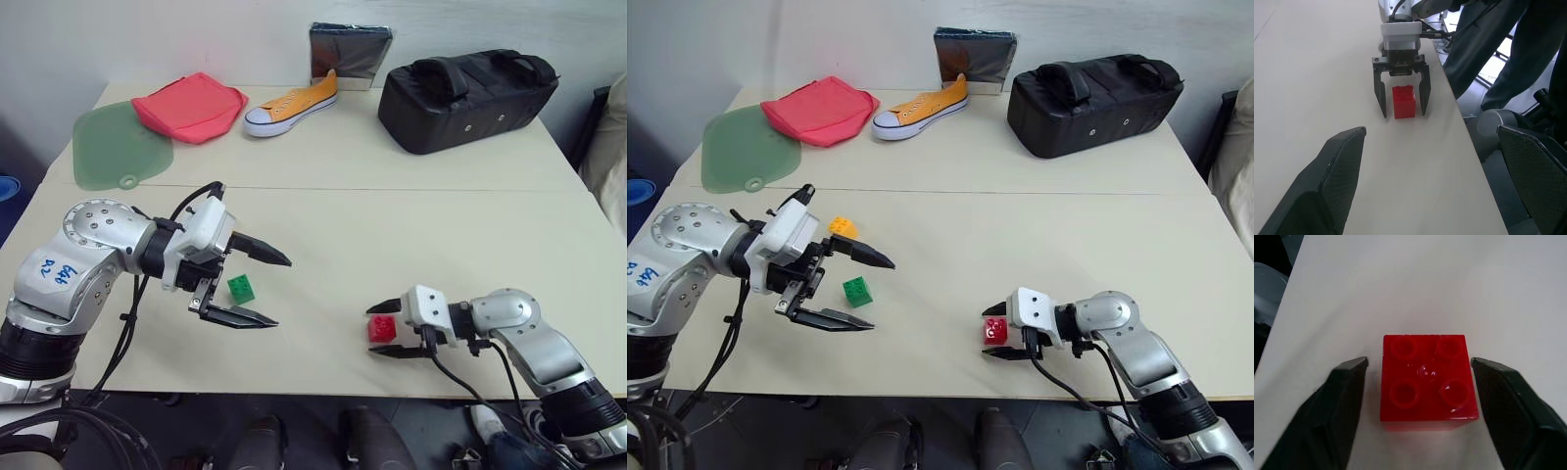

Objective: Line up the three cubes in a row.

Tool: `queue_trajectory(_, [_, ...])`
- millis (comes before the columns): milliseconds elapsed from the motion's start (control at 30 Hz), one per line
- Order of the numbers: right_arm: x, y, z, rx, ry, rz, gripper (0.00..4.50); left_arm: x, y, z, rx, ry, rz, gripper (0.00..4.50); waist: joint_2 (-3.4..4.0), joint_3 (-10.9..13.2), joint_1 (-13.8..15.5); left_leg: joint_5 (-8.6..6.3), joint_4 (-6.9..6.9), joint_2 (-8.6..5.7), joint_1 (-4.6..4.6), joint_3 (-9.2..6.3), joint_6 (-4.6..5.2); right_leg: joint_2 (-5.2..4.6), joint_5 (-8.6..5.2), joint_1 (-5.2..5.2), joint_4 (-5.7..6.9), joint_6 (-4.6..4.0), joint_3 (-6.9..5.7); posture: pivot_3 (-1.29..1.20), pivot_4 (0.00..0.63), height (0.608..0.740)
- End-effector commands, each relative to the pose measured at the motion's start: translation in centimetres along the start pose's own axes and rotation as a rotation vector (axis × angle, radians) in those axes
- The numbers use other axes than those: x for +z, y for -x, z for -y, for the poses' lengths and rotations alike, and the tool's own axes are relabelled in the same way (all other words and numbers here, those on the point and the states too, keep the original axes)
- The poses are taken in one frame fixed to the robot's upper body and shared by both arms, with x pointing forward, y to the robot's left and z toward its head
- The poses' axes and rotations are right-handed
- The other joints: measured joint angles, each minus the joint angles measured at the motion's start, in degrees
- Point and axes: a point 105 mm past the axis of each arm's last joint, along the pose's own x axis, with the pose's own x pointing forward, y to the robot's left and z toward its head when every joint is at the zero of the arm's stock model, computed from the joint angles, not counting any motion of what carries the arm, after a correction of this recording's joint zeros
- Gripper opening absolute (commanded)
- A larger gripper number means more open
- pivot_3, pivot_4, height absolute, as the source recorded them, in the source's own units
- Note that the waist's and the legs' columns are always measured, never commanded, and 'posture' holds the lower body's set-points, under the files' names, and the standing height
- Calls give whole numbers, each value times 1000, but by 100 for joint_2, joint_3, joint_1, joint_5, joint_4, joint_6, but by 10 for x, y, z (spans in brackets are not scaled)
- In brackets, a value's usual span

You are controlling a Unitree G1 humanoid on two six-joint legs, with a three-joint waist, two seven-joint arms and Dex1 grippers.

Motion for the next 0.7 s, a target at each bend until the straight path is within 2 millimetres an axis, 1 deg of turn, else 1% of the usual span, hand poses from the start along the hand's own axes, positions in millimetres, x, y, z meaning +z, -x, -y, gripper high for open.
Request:
queue_trajectory(33, [21, 21, 6, -43, 15, 58, 4476, 0, 3, 0, 51, -10, -3, 4500, 0, 0, 1, 0, 0, 0, 0, 0, 0, 0, 0, 0, 1, 0, 0, 0, 150, 740])
queue_trajectory(100, [31, 33, 6, -45, 2, 92, 4476, -6, 6, 1, 92, 19, 0, 4500, 0, 0, -13, 0, 0, 0, 0, 0, 1, -1, 0, 0, 3, 0, 1, 0, 150, 740])
queue_trajectory(133, [39, 42, 5, -39, -10, 116, 4476, -13, 11, 3, 132, 43, -8, 4500, 0, 0, -16, -1, 0, 0, 0, 1, 2, -1, 0, 0, 7, 0, 1, 0, 150, 740])
queue_trajectory(200, [62, 68, 6, -26, -32, 169, 4476, -34, 32, 9, 283, 136, -19, 4500, 2, 1, -33, -4, -2, 3, 0, -1, 7, -1, 0, 0, 6, 0, 1, 0, 150, 740])
queue_trajectory(233, [71, 76, 6, -20, -38, 185, 4476, -42, 40, 12, 339, 165, -27, 4500, 3, 1, -47, -5, -5, 3, 4, -1, 8, -1, 0, 0, 7, -1, 5, 0, 150, 740])
queue_trajectory(333, [85, 90, 7, -2, -63, 206, 4476, -55, 53, 19, 452, 212, -24, 4500, -4, 2, -10, -20, -5, 7, 8, -20, 30, -2, -6, 7, -4, -12, -11, 0, 150, 740])
queue_trajectory(367, [88, 93, 8, 5, -68, 210, 4476, -58, 56, 20, 483, 224, -21, 4500, -5, 2, 2, -21, -5, 8, 10, -22, 29, -4, -7, 8, -3, -14, -12, 0, 150, 740])
queue_trajectory(400, [94, 95, 8, 17, -63, 212, 4476, -64, 64, 26, 525, 245, -34, 4500, -4, 1, 8, -24, -5, 6, 11, -25, 30, -11, -8, 12, -4, -15, -15, 0, 150, 740])
queue_trajectory(467, [100, 98, 10, 32, -44, 214, 4476, -81, 82, 39, 615, 295, -77, 4500, -3, 1, -1, -30, -8, 1, 12, -24, 34, -21, -9, 11, -5, -18, -16, 0, 150, 740])
queue_trajectory(500, [104, 99, 12, 38, -39, 222, 4476, -94, 94, 47, 677, 326, -111, 4500, -3, 1, -6, -32, -12, 1, 10, -24, 35, -23, -10, 11, -13, -18, -18, 0, 150, 740])
queue_trajectory(567, [108, 99, 15, 40, -37, 233, 4476, -109, 108, 59, 738, 362, -152, 4500, -3, 2, -27, -32, -29, 1, 9, -23, 34, -23, -10, 8, -29, -19, -20, 0, 150, 740])
queue_trajectory(700, [109, 96, 19, 40, -32, 240, 4476, -123, 119, 76, 762, 387, -202, 4500, -3, 2, 20, -31, -38, 0, 9, -24, 33, -26, -11, 8, -38, -21, -27, 0, 150, 740])
